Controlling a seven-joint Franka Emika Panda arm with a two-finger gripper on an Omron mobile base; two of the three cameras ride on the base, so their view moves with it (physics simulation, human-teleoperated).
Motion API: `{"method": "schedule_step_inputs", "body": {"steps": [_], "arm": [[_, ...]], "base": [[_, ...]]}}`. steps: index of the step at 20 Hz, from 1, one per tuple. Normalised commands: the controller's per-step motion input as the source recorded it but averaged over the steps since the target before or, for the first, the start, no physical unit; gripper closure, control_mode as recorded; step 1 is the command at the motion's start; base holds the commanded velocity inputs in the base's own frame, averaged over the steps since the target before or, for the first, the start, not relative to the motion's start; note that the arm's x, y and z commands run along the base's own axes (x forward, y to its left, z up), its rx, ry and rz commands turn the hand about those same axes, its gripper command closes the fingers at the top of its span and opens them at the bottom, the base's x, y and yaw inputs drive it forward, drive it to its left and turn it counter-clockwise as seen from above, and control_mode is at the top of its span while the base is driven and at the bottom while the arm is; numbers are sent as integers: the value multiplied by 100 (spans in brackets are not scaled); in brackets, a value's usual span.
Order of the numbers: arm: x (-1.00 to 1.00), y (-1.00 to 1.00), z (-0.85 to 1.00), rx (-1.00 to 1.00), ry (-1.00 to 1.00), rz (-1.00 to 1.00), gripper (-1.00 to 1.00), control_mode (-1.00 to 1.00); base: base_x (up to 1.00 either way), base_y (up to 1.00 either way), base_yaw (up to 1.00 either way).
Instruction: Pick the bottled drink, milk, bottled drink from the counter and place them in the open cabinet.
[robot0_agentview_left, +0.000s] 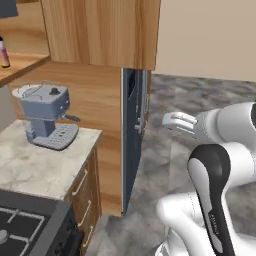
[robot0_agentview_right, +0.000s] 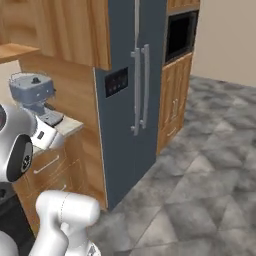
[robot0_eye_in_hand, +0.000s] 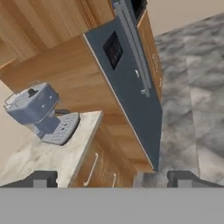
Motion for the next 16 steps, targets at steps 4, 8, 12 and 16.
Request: {"method": "schedule_step_inputs", "body": {"steps": [4,8,12,16], "arm": [[0,0,0,0,0,0,-100,100],[0,0,0,0,0,0,-100,100],[0,0,0,0,0,0,-100,100],[0,0,0,0,0,0,-100,100]], "base": [[-37,1,-84],[-33,0,-84],[-26,0,-84],[-9,0,-73]]}}
